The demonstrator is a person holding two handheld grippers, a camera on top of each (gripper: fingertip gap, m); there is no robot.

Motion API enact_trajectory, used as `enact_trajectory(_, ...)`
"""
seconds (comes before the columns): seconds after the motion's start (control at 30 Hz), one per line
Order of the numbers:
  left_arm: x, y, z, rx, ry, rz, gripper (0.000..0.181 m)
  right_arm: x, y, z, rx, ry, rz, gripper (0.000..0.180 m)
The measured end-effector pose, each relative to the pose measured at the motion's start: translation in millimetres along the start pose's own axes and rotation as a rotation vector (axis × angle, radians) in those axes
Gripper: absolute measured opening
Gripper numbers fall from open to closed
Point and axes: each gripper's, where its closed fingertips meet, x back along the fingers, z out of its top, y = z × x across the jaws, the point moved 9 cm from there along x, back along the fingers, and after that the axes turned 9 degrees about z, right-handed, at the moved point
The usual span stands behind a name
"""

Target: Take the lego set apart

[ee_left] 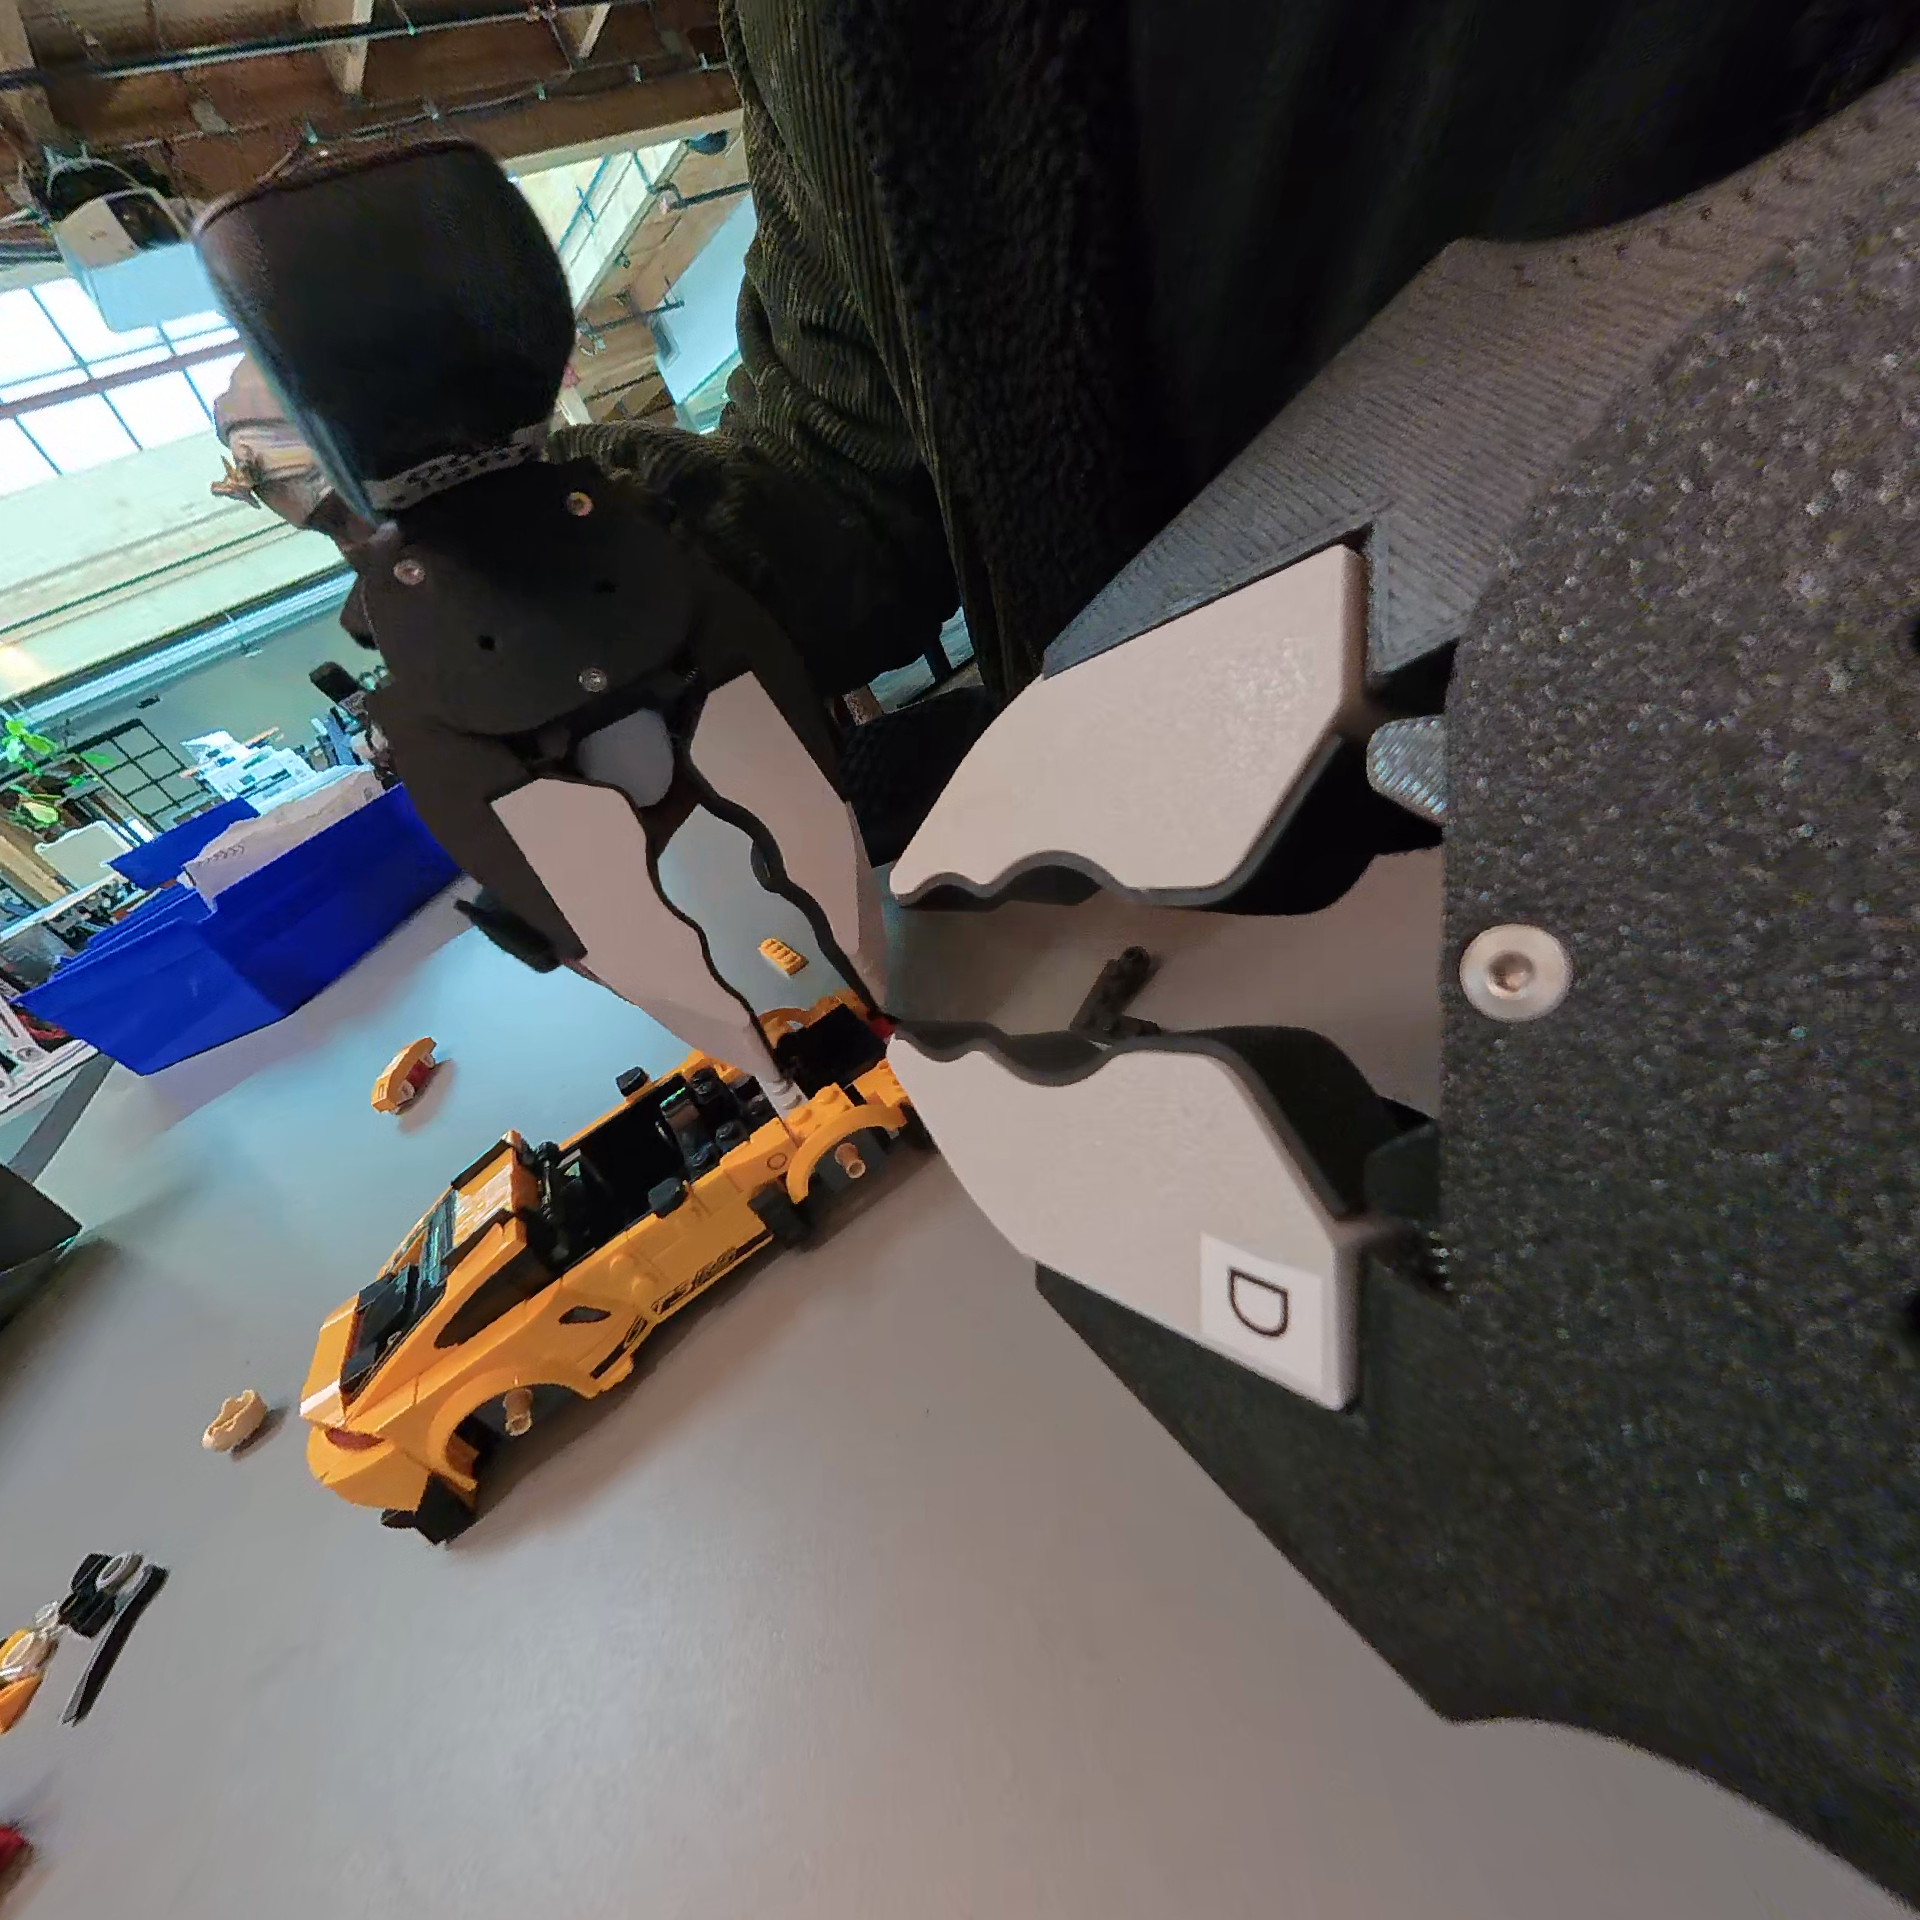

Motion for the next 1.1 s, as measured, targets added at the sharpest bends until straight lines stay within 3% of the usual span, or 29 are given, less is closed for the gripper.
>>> enact_trajectory(0.9, -2, 1, -1, -0.021, -0.015, 0.017, 0.019, -6, -18, -8, 0.164, -0.046, -0.222, 0.029)
enact_trajectory(1.1, -3, 1, -2, -0.028, -0.019, 0.027, 0.019, -2, -17, -9, 0.127, 0.029, -0.235, 0.033)
